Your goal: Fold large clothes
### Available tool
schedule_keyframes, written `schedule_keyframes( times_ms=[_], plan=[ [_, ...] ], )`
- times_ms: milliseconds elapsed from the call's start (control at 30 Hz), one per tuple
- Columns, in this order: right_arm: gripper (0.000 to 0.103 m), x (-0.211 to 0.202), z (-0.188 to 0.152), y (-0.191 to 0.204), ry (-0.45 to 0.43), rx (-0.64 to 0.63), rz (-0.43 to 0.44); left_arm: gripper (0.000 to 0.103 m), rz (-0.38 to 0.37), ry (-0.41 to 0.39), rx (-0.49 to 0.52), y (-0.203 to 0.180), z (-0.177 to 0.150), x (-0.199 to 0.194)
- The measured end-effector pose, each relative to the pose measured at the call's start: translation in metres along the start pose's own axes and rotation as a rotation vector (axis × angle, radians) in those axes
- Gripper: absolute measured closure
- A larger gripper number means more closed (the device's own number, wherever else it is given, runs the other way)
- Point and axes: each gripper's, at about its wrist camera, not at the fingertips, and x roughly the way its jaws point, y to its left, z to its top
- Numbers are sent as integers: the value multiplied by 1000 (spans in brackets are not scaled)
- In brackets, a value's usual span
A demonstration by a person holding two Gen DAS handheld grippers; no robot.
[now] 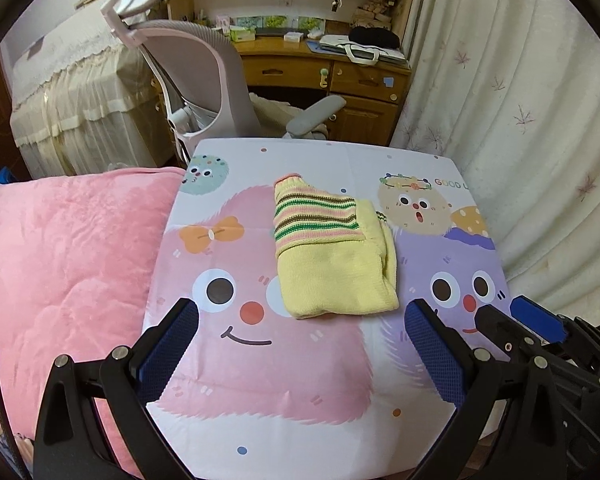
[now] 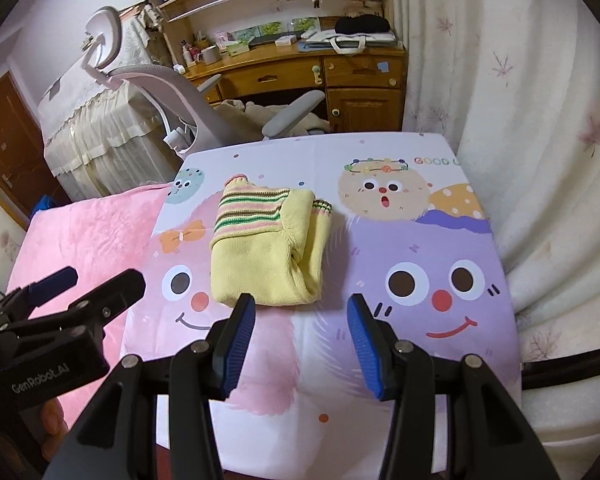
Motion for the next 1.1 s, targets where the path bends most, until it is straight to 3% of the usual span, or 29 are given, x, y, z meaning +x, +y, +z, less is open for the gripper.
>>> schedule_keyframes(
  times_ms=[267, 1100],
  plan=[
    [55, -18, -1, -4, -42, 3, -20, 1, 22, -17, 18, -10, -5, -12],
    [55, -22, -4, -6, -25, 5, -18, 1, 42, -22, 23, -12, -12, -21]
  ],
)
